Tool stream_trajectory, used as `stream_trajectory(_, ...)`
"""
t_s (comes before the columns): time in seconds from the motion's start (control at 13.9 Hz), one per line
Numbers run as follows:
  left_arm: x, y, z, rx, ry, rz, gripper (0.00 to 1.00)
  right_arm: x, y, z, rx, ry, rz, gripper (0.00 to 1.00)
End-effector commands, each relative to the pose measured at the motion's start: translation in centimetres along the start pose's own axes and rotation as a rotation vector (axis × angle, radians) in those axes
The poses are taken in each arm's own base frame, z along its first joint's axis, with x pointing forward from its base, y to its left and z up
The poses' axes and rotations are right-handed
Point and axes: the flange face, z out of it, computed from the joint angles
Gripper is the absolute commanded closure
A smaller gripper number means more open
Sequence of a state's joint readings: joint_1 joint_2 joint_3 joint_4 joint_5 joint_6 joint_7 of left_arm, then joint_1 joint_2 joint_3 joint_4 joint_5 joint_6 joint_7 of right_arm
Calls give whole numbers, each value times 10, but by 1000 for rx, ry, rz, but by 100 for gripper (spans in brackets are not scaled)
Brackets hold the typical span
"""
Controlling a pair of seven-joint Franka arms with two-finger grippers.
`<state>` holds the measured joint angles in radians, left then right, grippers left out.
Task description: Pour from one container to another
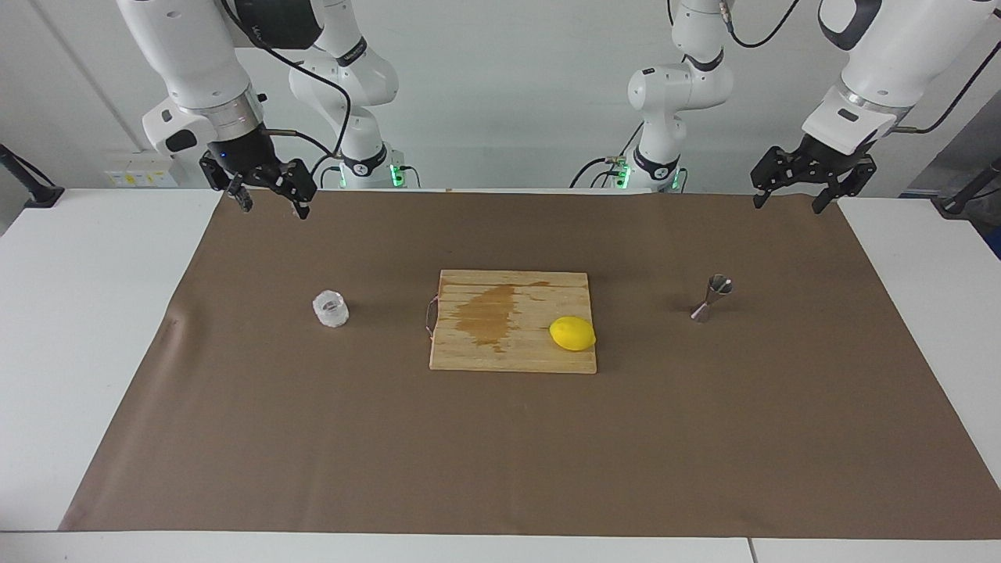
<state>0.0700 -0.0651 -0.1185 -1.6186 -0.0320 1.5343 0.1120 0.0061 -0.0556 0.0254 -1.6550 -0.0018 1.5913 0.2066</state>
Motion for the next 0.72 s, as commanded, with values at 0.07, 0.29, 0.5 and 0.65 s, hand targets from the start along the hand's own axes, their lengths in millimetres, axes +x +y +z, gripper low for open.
stream_trajectory(0.07, -3, 4, 1, 16, 5, -2, 0, -14, 6, -4, 8, -70, -22, 0)
stream_trajectory(0.29, -3, 4, 1, 16, 5, -8, 0, -12, 6, -9, -21, -46, -73, 0)
stream_trajectory(0.5, -3, 4, 1, 15, 8, -14, 0, -11, 2, -9, -18, -32, -80, 0)
stream_trajectory(0.65, -8, -1, 8, 19, -1, -21, 0, -11, -3, -11, -16, -20, -86, 0)
